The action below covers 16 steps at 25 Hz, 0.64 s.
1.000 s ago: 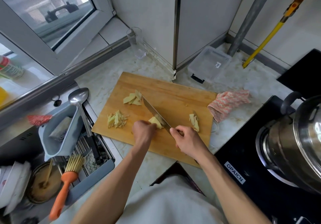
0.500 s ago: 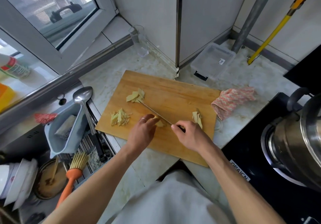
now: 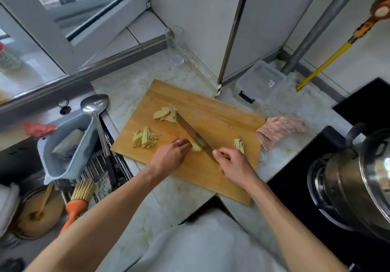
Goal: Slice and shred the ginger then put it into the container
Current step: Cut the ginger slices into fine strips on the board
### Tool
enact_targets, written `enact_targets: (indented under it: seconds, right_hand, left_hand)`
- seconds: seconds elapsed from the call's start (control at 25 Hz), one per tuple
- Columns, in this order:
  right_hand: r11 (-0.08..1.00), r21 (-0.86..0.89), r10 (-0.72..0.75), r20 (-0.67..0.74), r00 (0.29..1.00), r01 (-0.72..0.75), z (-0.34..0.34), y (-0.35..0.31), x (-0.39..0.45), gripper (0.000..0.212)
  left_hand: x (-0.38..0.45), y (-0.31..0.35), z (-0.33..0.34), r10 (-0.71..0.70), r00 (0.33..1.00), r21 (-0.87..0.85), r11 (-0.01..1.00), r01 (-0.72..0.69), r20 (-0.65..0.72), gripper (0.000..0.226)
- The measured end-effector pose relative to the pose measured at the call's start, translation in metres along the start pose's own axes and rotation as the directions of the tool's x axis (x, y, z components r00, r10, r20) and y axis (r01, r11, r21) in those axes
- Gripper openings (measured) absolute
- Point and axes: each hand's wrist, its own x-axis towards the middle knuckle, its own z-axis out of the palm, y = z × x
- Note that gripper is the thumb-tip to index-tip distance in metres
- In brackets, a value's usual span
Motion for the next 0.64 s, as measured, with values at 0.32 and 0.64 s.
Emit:
enact_targets:
  seconds: [0.32,0.64]
  right_hand:
    - [0.984,0.176,-0.021,-0.096,0.995,0.038,0.000,0.017,0.004,0.041]
    - [0.973,0.228,-0.004,-0.126,0.992,0.033,0.010,0.020,-0.003,0.043]
  left_hand:
    - [0.011,0.021,-0.017,-0.579,0.813,-0.297,0.790,0.536,-0.072,0.019]
    - [0.013,0.045,-0.027,-0.708,0.678,-0.338,0.600,0.725,0.199,0.024]
